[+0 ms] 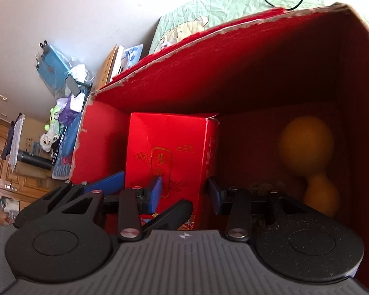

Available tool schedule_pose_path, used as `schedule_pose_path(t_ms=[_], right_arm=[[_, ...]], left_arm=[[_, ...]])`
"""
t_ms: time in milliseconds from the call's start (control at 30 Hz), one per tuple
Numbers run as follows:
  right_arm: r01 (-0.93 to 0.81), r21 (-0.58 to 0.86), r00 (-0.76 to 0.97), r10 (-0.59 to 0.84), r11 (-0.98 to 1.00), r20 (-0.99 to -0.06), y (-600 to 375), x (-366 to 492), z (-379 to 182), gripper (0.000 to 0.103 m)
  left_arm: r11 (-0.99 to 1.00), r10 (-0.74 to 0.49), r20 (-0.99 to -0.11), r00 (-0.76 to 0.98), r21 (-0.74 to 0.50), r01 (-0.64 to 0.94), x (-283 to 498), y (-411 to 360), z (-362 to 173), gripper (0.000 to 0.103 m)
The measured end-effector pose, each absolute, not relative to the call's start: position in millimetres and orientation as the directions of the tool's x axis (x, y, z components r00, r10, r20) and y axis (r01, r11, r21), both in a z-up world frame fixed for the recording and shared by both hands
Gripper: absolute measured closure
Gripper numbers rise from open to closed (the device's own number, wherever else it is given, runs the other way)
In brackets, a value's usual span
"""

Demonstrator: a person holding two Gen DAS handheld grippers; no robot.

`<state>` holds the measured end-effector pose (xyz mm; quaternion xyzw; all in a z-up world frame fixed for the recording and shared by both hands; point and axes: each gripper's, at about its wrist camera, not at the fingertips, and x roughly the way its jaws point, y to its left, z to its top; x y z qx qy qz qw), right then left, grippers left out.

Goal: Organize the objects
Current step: 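Lower the red gift box into the red box and release it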

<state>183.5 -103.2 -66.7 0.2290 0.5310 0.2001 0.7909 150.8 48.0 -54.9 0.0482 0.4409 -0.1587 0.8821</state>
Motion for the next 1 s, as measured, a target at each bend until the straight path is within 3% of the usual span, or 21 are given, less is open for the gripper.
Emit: schedule_pose_path(t_ms=[333,700,867,1000], right_arm=[[-0.041,0.637,0.35,0.608,0.77,-0.713,-113,187,-73,0.059],[-0.032,0.602,0.427,0.555,0.798,-0.714,-130,182,-62,0.06],[-0.026,0.491,0.504,0.436,0.871,-0.746,-143,184,-56,0.065],[-0.049,0.491,0.525,0.441,0.87,-0.728,-144,182,-59,0.07]], left_arm=[[0.951,-0.229,-0.797,0.559,-0.059,0.305,151,52,-57,0.022],[0.95,-0.225,-0.778,0.586,-0.042,0.31,141,56,-46,0.023],[0.915,-0.349,-0.737,0.579,-0.135,0.38,140,50,-29,0.026],[0.875,-0.442,-0.739,0.508,-0.231,0.426,150,38,-34,0.033]])
